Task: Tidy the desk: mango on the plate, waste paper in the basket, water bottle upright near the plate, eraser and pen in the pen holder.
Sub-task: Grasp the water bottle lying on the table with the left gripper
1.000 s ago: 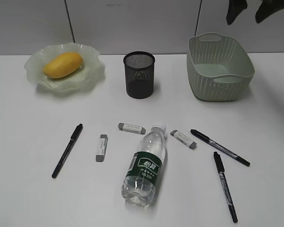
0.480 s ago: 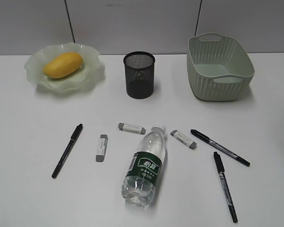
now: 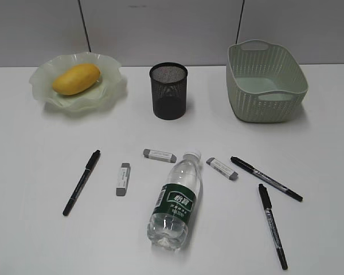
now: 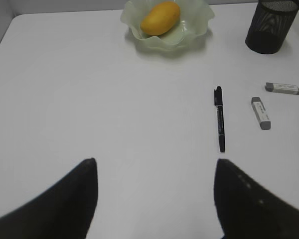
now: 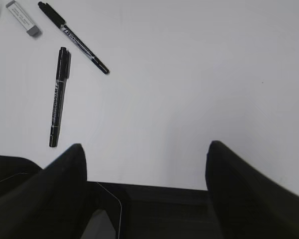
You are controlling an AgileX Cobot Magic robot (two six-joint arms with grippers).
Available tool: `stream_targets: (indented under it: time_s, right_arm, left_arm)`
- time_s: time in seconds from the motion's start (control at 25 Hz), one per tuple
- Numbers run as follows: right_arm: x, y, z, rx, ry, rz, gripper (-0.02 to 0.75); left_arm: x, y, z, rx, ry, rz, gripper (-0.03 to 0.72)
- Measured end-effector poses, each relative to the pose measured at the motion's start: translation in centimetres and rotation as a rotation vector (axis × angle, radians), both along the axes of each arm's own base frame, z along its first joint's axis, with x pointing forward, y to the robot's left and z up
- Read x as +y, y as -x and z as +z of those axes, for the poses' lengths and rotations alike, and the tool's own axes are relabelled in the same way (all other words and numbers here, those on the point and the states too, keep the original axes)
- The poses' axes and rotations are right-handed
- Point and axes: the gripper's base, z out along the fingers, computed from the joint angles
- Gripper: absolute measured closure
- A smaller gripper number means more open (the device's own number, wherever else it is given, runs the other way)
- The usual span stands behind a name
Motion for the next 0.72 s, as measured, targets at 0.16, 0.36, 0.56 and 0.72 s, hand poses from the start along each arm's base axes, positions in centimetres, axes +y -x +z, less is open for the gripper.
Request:
stream_targets:
  time_s: [0.16,0.36,0.56,0.72]
  right_arm:
    - [-0.6,3.7,-2.0,-0.056,-0.017,0.001,0.153]
    - [-1.2,7.5,-3.4,-0.147,-0.037,0.0,0.153]
    - [-1.6,9.8,-3.5,-0.29,-0.043,0.022,0.153]
    - [-1.7,10.2,-3.8,-0.362,-0.041,0.037,0.153]
  left_arm:
    - [0.0,0.0,0.0,0.0,0.0,0.0,0.138]
    - [0.0,0.0,0.0,0.0,0.0,0.0,0.138]
    - [-0.1,-0.6,0.0,0.04,-0.004,0.0,0.138]
    - [-0.2,-1.8,-0.1,0.115,-0.012,0.0,0.138]
